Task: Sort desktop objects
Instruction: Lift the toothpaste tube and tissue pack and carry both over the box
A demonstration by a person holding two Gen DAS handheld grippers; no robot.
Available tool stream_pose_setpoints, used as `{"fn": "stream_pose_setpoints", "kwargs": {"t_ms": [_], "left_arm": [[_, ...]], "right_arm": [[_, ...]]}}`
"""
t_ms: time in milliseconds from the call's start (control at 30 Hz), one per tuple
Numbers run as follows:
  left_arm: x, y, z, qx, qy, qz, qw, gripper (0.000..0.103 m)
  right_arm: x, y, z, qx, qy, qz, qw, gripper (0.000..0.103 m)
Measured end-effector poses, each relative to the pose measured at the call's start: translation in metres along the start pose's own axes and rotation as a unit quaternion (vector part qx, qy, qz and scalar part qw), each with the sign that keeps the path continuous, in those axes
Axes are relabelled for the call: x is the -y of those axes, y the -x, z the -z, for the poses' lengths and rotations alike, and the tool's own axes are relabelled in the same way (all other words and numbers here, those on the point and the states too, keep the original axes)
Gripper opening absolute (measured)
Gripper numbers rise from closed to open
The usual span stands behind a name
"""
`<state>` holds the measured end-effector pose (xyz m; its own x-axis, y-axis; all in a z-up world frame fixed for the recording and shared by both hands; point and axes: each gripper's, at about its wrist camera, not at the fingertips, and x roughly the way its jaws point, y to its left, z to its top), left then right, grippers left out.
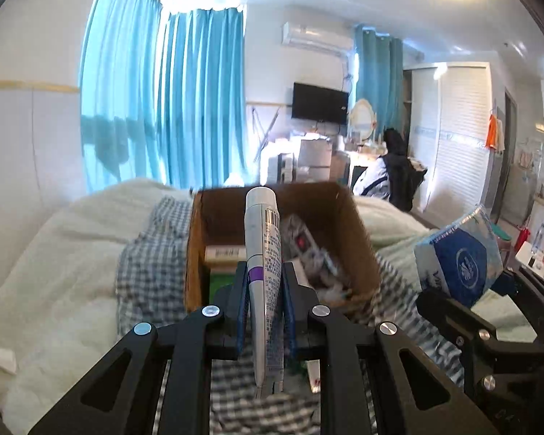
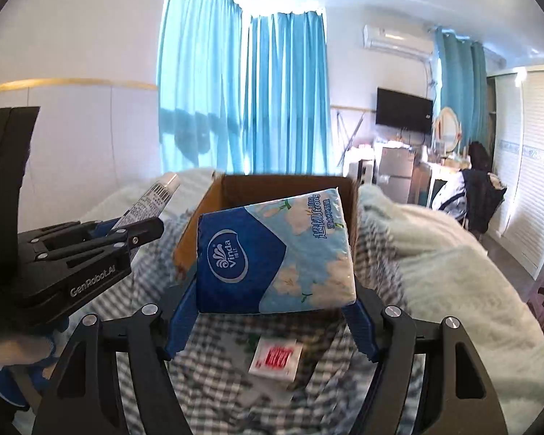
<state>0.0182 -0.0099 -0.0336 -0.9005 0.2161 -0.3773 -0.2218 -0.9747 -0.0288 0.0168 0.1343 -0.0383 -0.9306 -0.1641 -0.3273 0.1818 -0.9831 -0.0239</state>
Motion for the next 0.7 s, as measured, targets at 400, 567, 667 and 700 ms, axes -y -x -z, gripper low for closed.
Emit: {"fn": "stream_pose_setpoints", "kwargs": {"t_ms": [400, 567, 667, 700], "left_arm": [[0.003, -0.010, -0.061, 0.055, -0.014, -0.005, 0.9984, 0.017], [0.000, -0.024, -0.078, 0.066, -0.017, -0.006, 0.9976, 0.017], [-0.003, -0.033, -0.085, 0.071, -0.017, -0.006, 0.9973, 0.017], [-0.003, -0.036, -0.087, 0.073, -0.016, -0.007, 0.9972, 0.017]], "right_arm": [[0.012, -0.012, -0.071, 0.070, 0.004, 0.006, 0.998, 0.070], [0.014, -0.019, -0.085, 0.087, 0.005, 0.006, 0.996, 0.070], [0.016, -0.026, -0.093, 0.092, 0.004, 0.006, 0.996, 0.070], [0.018, -0.028, -0.094, 0.093, 0.004, 0.006, 0.996, 0.070]]}}
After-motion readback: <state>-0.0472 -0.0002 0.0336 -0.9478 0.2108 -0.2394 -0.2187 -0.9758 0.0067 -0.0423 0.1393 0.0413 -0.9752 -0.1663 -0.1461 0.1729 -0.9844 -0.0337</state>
